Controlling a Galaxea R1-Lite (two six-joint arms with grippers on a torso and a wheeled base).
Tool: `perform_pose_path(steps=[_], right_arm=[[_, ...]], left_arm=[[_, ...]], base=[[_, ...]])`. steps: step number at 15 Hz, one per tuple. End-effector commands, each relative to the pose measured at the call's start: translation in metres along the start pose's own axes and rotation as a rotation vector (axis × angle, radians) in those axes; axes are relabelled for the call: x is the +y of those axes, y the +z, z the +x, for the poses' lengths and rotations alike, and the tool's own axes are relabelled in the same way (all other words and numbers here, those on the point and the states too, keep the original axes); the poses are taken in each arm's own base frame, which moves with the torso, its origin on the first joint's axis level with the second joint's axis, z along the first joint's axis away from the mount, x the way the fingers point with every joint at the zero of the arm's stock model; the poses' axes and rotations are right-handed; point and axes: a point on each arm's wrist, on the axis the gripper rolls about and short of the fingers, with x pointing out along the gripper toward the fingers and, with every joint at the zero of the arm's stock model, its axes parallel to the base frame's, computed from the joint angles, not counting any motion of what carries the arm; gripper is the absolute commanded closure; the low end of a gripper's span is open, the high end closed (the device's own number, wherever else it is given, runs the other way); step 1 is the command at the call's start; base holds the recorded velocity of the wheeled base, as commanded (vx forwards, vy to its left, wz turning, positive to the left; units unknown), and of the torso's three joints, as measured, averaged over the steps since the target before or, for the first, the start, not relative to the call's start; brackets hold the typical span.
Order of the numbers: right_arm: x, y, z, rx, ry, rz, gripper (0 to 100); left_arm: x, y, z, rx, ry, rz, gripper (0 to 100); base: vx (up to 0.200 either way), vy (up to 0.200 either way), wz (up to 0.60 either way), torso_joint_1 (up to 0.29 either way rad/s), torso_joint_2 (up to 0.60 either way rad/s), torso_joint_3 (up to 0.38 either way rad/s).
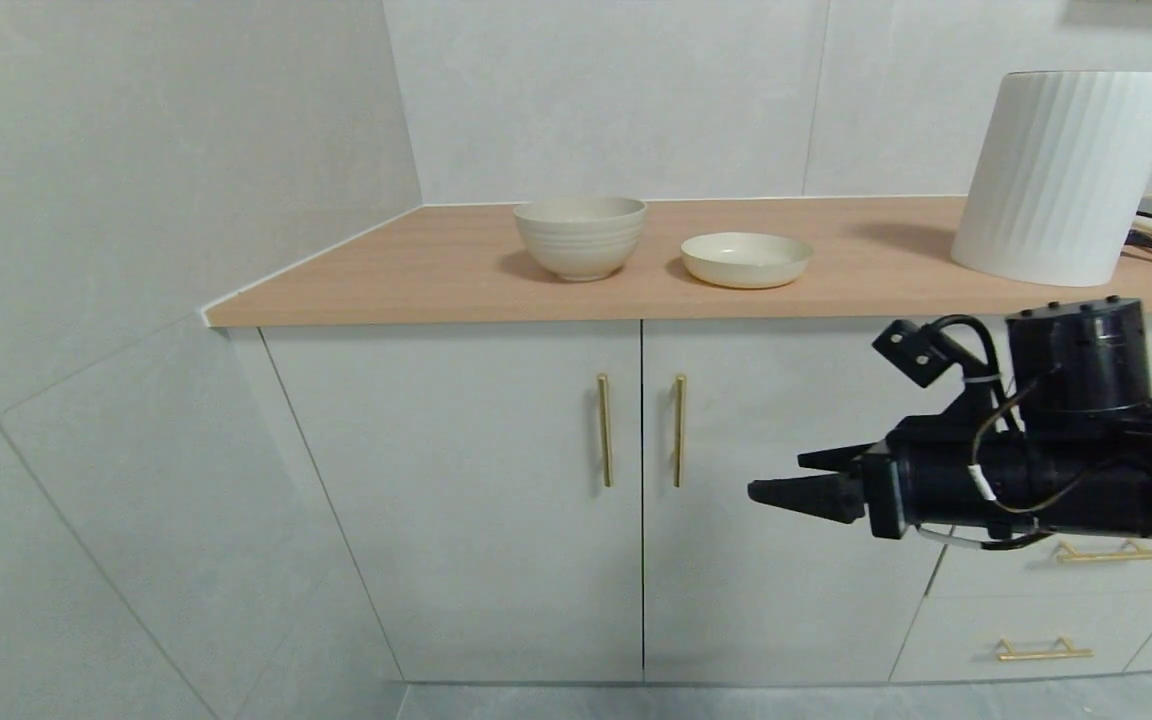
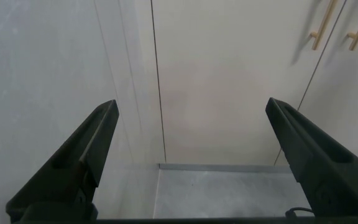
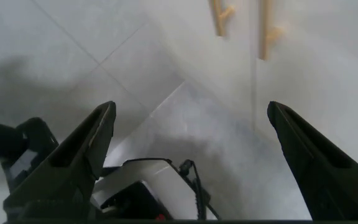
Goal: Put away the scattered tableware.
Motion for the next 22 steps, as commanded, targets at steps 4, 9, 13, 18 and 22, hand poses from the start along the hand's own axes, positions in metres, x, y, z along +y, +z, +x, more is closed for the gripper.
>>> perform_pose_path(steps=[4,9,13,18,22], right_arm=[[-0.022,-0.002,0.072,0.068,0.001,0.020,0],[-0.018,-0.002,0.083,-0.010,-0.026,-0.025,0],[-0.021,-0.011,0.104,-0.046,-0.064,-0.001,0],[-0.026,-0.010,0.113,-0.123,-0.074,0.021,0],[-0.032,-0.009,0.126,-0.187,-0.073,0.064,0]], left_arm=[[0.000,0.000,0.000,0.000,0.001,0.000,0],[0.000,0.000,0.000,0.000,0.001,0.000,0],[0.000,0.000,0.000,0.000,0.001,0.000,0],[0.000,0.000,0.000,0.000,0.001,0.000,0],[0.000,0.000,0.000,0.000,0.001,0.000,0]], base=[[0.000,0.000,0.00,0.000,0.00,0.000],[0.000,0.000,0.00,0.000,0.00,0.000],[0.000,0.000,0.00,0.000,0.00,0.000],[0.000,0.000,0.00,0.000,0.00,0.000],[0.000,0.000,0.00,0.000,0.00,0.000]])
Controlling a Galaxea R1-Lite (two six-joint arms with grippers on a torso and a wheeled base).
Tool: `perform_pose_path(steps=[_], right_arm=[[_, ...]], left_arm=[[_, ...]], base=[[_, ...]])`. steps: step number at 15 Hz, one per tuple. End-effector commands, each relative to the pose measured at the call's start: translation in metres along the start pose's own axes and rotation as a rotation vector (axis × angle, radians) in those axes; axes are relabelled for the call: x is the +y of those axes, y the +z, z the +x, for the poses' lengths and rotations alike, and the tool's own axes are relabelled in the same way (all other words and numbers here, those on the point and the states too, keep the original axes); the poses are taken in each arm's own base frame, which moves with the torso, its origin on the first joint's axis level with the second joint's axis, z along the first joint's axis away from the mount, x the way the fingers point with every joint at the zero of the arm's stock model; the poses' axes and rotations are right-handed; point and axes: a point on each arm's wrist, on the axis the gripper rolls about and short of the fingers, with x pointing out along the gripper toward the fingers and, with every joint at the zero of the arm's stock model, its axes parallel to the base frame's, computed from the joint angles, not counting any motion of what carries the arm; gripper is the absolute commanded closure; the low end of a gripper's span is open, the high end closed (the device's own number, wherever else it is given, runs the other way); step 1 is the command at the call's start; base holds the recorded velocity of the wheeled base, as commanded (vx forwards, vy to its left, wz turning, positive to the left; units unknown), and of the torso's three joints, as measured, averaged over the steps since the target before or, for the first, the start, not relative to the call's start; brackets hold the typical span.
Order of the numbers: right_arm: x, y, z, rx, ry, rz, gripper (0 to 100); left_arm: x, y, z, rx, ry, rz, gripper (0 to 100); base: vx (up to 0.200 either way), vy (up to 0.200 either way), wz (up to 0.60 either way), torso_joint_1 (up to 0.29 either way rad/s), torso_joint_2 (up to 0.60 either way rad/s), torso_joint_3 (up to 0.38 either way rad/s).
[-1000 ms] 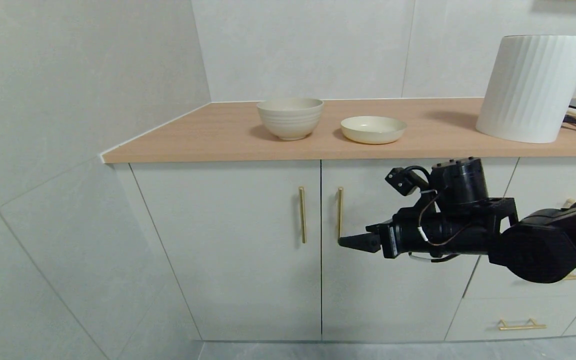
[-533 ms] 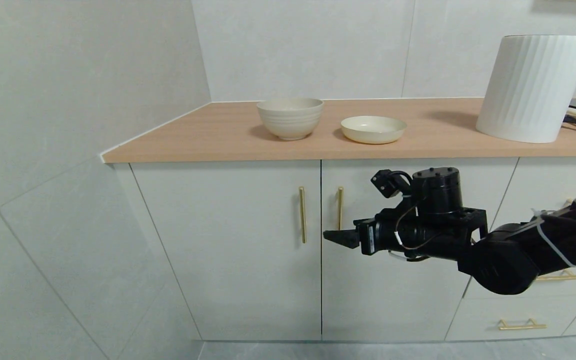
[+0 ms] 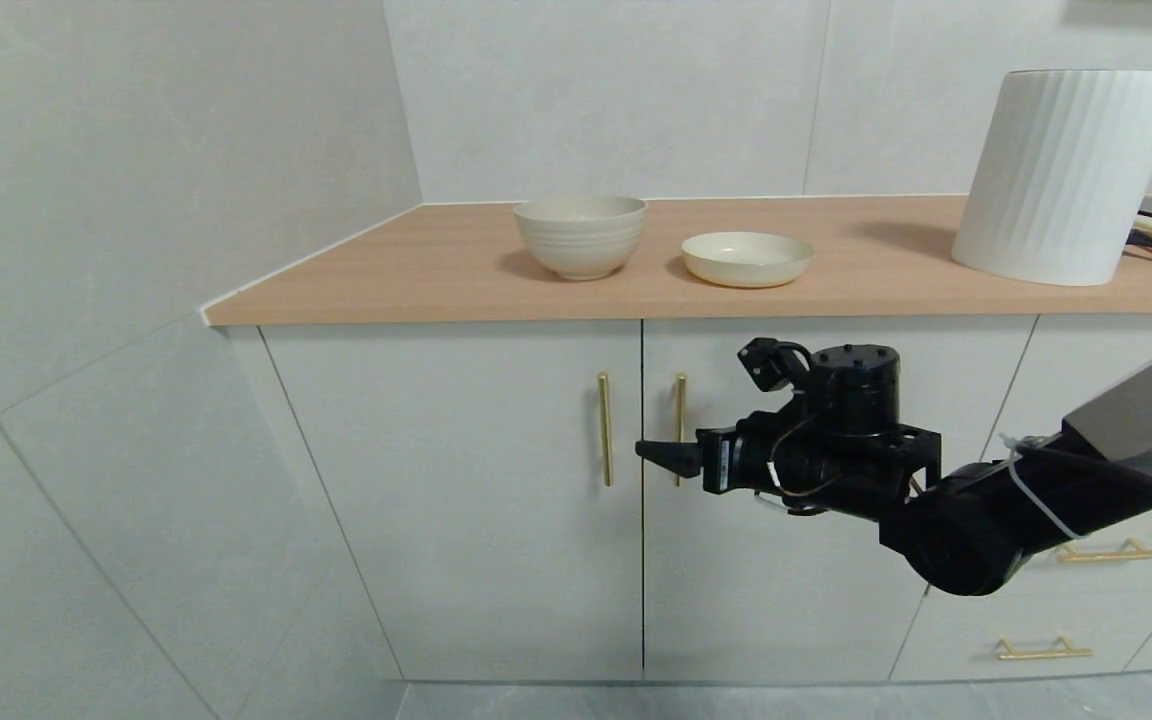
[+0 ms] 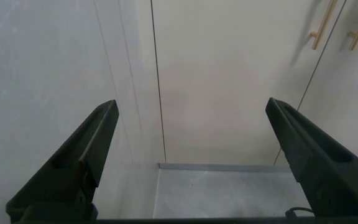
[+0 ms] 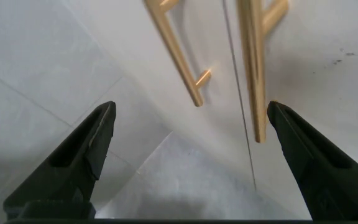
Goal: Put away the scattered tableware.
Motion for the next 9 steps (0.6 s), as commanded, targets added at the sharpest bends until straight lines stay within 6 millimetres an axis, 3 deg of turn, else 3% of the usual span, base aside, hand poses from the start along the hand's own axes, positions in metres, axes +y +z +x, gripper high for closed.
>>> perform_pose_path(steps=[1,9], right_arm=[[-0.003,-0.001,0.008,-0.007,-0.014,0.027,0],[-0.009,-0.001,0.024,-0.043,-0.050,0.098,0]], left_arm=[[0.000,0.000,0.000,0.000,0.001,0.000,0],[0.000,0.000,0.000,0.000,0.001,0.000,0]], base=[[0.000,0.000,0.00,0.000,0.00,0.000],[0.000,0.000,0.00,0.000,0.00,0.000]])
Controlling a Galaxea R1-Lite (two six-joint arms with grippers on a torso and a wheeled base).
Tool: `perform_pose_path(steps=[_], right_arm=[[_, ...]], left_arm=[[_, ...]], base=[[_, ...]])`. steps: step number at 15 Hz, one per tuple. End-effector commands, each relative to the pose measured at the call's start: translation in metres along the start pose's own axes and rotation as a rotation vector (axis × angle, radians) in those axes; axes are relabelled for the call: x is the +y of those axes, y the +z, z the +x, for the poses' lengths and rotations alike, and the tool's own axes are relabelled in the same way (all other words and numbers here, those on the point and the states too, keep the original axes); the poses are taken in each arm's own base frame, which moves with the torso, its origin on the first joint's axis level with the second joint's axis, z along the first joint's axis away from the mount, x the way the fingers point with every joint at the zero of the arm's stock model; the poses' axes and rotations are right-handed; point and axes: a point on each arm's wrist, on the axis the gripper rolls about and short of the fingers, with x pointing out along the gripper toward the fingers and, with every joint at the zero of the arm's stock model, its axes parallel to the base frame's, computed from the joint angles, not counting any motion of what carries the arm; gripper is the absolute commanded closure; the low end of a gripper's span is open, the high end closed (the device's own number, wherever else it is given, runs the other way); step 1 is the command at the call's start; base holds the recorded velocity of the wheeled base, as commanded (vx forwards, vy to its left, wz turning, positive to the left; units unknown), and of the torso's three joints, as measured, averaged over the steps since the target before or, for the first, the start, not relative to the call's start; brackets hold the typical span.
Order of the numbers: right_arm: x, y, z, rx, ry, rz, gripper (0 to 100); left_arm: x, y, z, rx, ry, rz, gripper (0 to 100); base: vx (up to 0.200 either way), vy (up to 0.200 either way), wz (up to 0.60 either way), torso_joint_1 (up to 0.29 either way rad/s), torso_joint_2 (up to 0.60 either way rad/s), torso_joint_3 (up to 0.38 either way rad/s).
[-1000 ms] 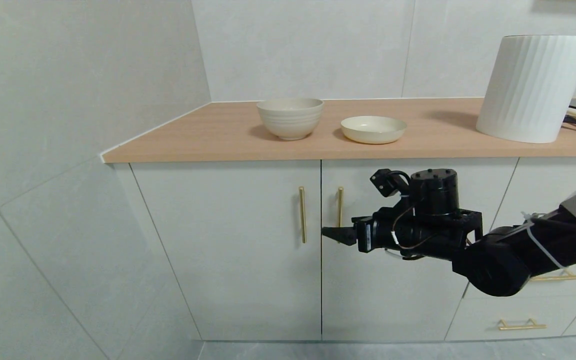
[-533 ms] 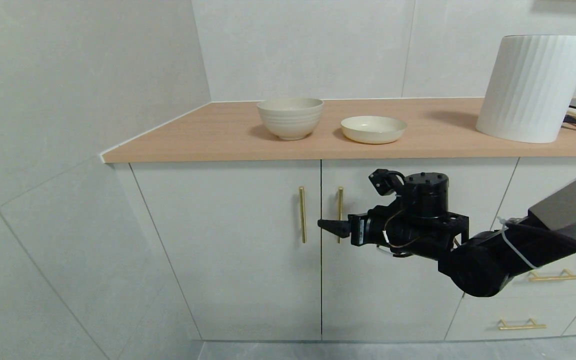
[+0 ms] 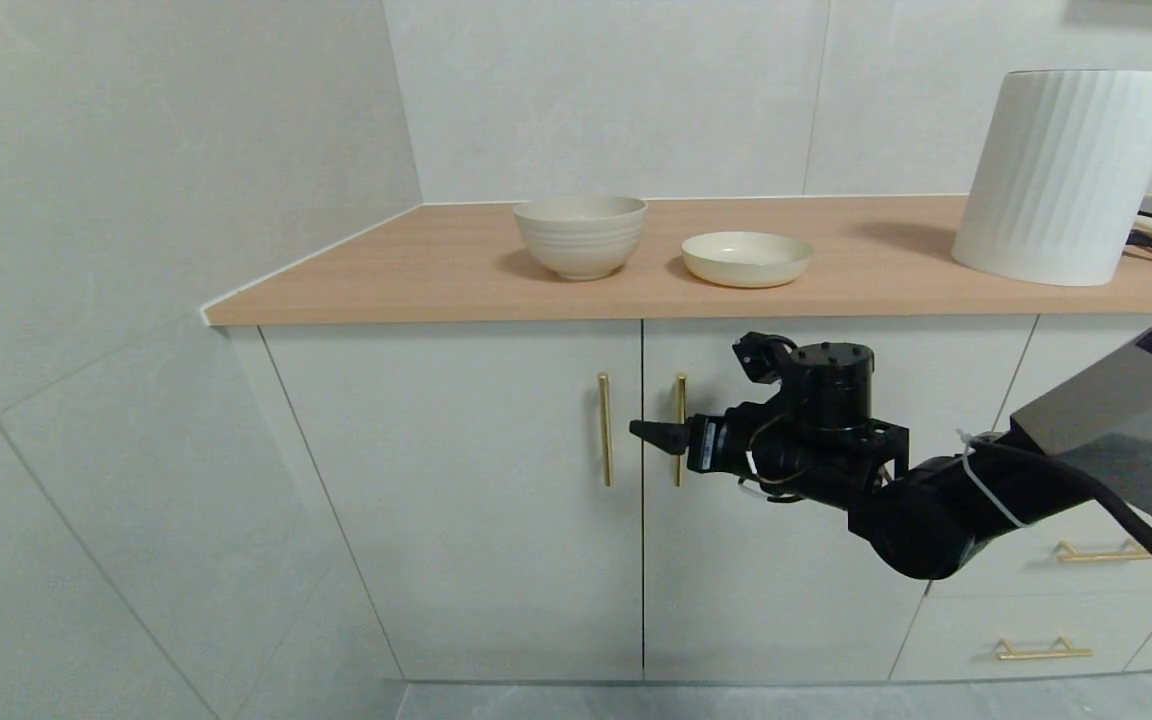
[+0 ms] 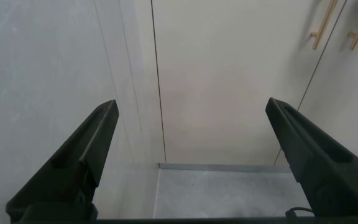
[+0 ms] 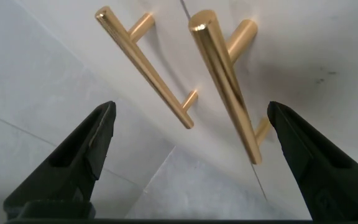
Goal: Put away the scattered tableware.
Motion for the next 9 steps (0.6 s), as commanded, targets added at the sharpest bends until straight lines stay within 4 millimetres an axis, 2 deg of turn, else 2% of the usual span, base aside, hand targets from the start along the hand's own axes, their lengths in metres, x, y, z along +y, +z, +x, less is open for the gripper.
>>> perform_pose_path(steps=[1,5,9], right_arm=[[-0.0022,-0.0025,0.0056,0.003,0.000,0.014,0],[-0.0038,-0.0053,0.0106,-0.015,0.011,0.039,0],[0.0030,-0.0090,0.0120,-0.013,0.030,0.044,0]], left_arm=[[0.0000,0.0000,0.0000,0.000,0.001,0.000,0],[0.0000,0.0000,0.0000,0.000,0.001,0.000,0],[0.0000,0.0000,0.0000,0.000,0.001,0.000,0]], base=[[0.000,0.000,0.00,0.000,0.00,0.000],[0.000,0.000,0.00,0.000,0.00,0.000],[0.000,0.000,0.00,0.000,0.00,0.000]])
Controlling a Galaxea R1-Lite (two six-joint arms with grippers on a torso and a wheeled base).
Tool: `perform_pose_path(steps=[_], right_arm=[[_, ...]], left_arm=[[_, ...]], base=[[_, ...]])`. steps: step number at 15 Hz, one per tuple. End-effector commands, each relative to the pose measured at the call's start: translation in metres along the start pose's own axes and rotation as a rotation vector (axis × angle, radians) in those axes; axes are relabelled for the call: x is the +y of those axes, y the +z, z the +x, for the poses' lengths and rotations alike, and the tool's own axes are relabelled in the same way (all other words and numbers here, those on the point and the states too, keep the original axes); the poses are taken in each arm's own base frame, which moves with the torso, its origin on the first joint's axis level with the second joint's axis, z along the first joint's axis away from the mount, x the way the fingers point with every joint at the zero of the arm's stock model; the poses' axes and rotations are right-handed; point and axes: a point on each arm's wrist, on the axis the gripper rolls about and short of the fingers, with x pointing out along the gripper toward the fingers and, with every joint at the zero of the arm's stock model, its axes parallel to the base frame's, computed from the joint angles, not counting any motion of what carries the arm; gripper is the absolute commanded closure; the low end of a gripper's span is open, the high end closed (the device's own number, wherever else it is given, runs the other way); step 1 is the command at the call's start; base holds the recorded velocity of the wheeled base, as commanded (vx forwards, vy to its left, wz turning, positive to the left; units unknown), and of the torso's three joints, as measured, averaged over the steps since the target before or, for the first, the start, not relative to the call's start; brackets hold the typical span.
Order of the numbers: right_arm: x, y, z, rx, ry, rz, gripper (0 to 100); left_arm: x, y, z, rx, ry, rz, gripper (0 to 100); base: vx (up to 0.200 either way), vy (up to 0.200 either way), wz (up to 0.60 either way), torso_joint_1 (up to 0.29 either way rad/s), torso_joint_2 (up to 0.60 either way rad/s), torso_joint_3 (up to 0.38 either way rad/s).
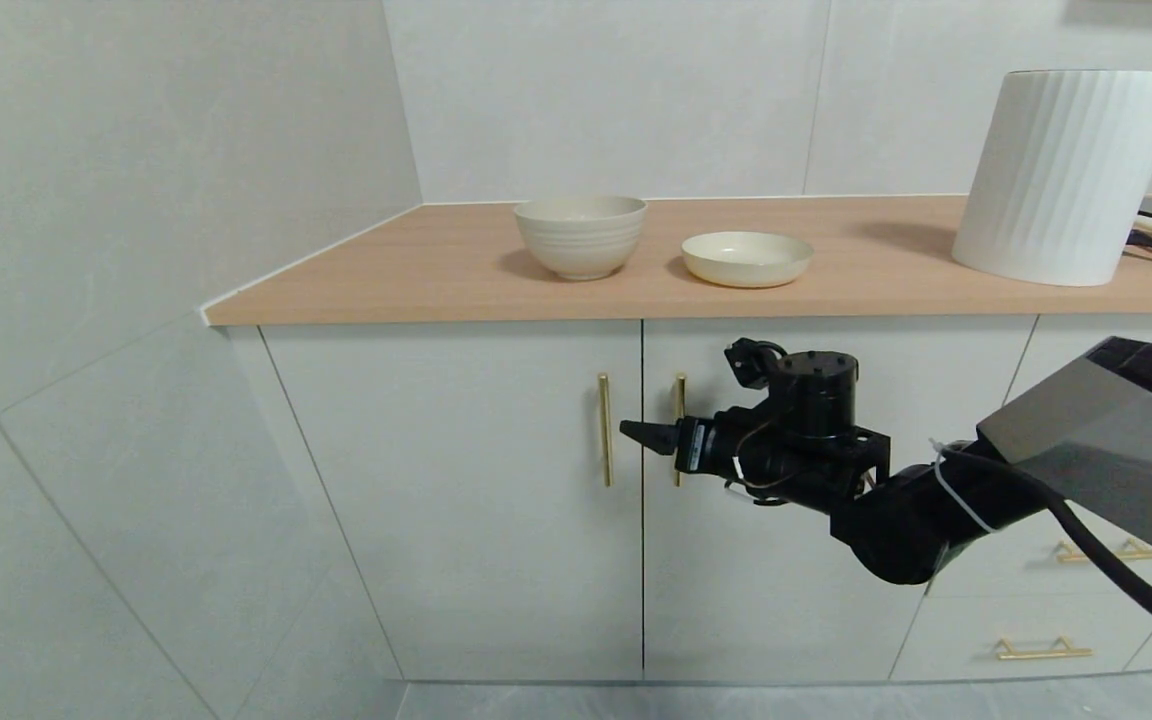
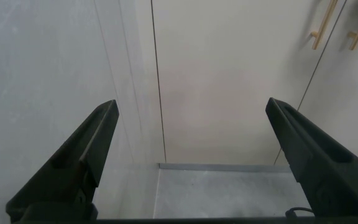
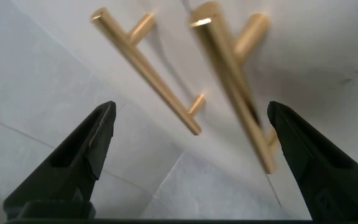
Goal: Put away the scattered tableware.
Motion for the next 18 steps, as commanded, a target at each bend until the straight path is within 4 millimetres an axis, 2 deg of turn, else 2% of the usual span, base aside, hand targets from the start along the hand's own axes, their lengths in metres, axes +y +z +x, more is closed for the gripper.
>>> perform_pose_path(steps=[1,6,9,11,14,18], right_arm=[[0.003,-0.001,0.000,-0.009,0.013,-0.004,0],[0.015,-0.010,0.000,0.001,0.050,0.008,0],[0.016,-0.015,-0.008,0.030,0.055,0.013,0],[0.023,-0.014,-0.013,0.038,0.080,0.010,0],[0.031,-0.006,-0.029,0.043,0.122,0.007,0],[0.042,-0.003,-0.066,0.119,0.237,0.029,0]], left_arm=[[0.000,0.000,0.000,0.000,0.001,0.000,0],[0.000,0.000,0.000,0.000,0.001,0.000,0],[0.000,0.000,0.000,0.000,0.001,0.000,0],[0.000,0.000,0.000,0.000,0.001,0.000,0],[0.000,0.000,0.000,0.000,0.001,0.000,0],[0.000,0.000,0.000,0.000,0.001,0.000,0]], base=[[0.000,0.000,0.00,0.000,0.00,0.000],[0.000,0.000,0.00,0.000,0.00,0.000],[0.000,0.000,0.00,0.000,0.00,0.000],[0.000,0.000,0.00,0.000,0.00,0.000],[0.000,0.000,0.00,0.000,0.00,0.000],[0.000,0.000,0.00,0.000,0.00,0.000]])
